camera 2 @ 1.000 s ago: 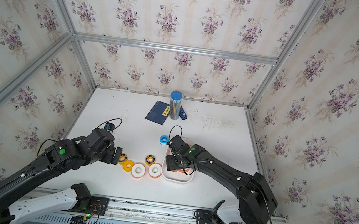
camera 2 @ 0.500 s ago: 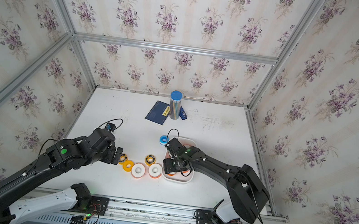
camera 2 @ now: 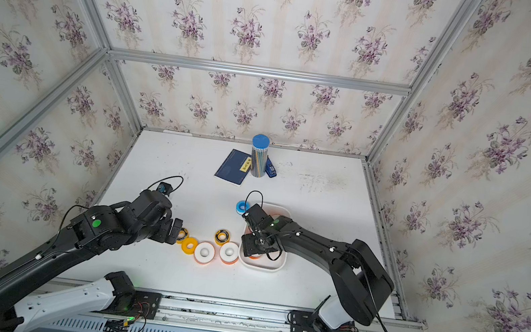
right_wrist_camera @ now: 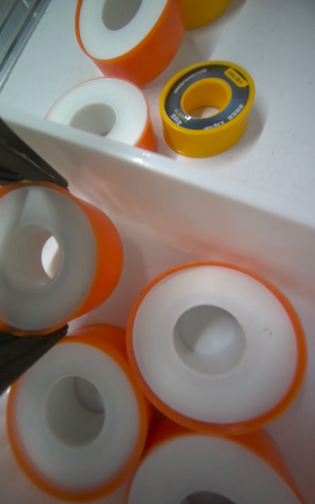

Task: Put the sealing tape into the storage box
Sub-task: Place the sealing tape in the storage box.

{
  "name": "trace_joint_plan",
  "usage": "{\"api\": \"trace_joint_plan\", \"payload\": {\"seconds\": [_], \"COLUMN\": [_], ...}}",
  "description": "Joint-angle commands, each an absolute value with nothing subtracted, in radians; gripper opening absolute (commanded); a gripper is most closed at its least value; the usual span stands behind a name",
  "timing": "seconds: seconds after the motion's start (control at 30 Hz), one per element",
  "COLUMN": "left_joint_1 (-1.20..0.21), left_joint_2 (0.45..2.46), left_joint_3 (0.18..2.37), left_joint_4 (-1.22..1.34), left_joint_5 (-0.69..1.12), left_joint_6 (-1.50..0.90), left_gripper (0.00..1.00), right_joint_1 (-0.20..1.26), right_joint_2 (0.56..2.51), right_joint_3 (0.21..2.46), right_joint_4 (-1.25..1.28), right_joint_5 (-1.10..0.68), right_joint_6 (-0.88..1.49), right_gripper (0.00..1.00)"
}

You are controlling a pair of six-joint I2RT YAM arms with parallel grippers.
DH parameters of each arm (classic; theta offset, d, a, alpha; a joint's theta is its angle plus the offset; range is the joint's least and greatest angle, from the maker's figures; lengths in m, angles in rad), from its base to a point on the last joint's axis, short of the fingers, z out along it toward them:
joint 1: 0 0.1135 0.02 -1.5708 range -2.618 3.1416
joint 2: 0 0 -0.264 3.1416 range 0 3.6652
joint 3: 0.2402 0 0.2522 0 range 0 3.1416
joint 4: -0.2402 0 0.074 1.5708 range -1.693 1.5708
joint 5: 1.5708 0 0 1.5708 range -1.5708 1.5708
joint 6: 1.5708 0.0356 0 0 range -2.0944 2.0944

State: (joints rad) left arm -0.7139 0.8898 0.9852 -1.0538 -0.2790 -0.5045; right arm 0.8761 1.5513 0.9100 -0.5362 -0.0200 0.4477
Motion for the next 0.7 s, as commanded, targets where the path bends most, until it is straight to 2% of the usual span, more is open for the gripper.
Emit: {"api": "trace_joint_plan", "payload": {"seconds": [0.0, 0.43, 0.67], "left_joint_1": [-0.713, -0.713, -0.713], "left_joint_2": [0.888, 0.892, 0.89], "left_joint_3": [0.985, 0.986, 0.986], "left_joint_4": [-1.038, -1.039, -1.04], "left_joint_5": [-0.274, -0.274, -0.273], "left_joint_6": [-0.491, -0.492, -0.491], "left_gripper": [1.0, 1.0, 1.0], "right_joint_1": [0.876, 0.876, 0.877], "right_joint_2": [1.544, 1.513, 1.487], "right_joint_3": [0.91, 0.907, 0.911], "right_joint_4": [-0.534, -0.56, -0.566], "right_joint_5": [-0.021, -0.015, -0.008], "right_joint_6": [0.446, 0.44, 0.438], "right_gripper": [0.71, 0.82, 0.84]}}
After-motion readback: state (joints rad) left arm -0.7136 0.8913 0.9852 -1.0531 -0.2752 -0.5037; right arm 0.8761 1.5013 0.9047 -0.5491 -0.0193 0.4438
